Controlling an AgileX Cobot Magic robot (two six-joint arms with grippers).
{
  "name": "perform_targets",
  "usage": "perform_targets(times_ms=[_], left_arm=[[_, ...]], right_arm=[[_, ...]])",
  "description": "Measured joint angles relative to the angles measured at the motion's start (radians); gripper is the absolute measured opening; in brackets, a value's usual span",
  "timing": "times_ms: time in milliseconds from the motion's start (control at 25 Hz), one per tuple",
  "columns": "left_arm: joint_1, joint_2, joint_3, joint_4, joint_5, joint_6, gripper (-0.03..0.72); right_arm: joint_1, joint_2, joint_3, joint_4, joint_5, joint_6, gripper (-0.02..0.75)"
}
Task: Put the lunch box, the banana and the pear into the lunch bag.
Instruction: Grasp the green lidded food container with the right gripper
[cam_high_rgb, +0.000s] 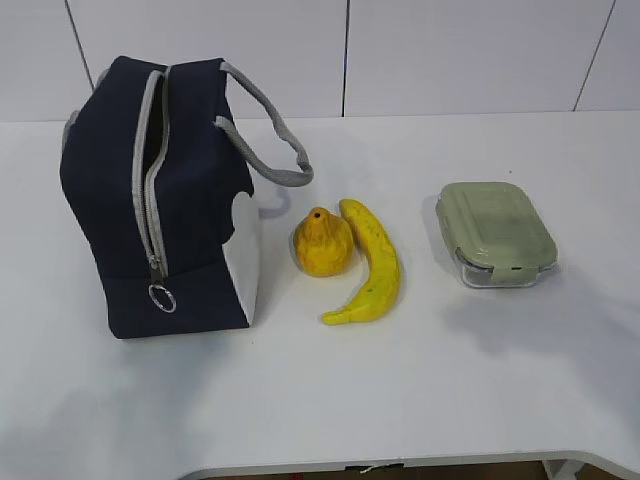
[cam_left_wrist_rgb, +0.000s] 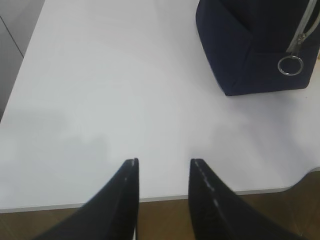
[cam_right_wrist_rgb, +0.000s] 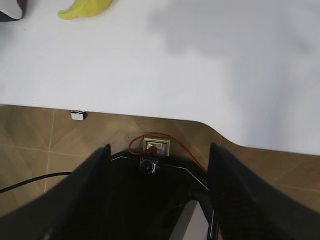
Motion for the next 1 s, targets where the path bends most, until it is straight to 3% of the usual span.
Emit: perform_targets(times_ms=[520, 840, 1000], left_arm=[[0.0, 0.0, 0.0, 0.0, 0.0, 0.0, 0.239], [0.0, 0.0, 0.0, 0.0, 0.0, 0.0, 0.239], [0.0, 0.0, 0.0, 0.0, 0.0, 0.0, 0.239]], right_arm=[[-0.012, 0.378, -0.289, 0.214, 0.06, -0.274, 0.494], [-0.179, 0.516, -0.356, 0.432, 0.098, -0.441, 0.494], [-0.249, 0.543, -0.359, 0.477, 0.098, -0.504, 0.495]])
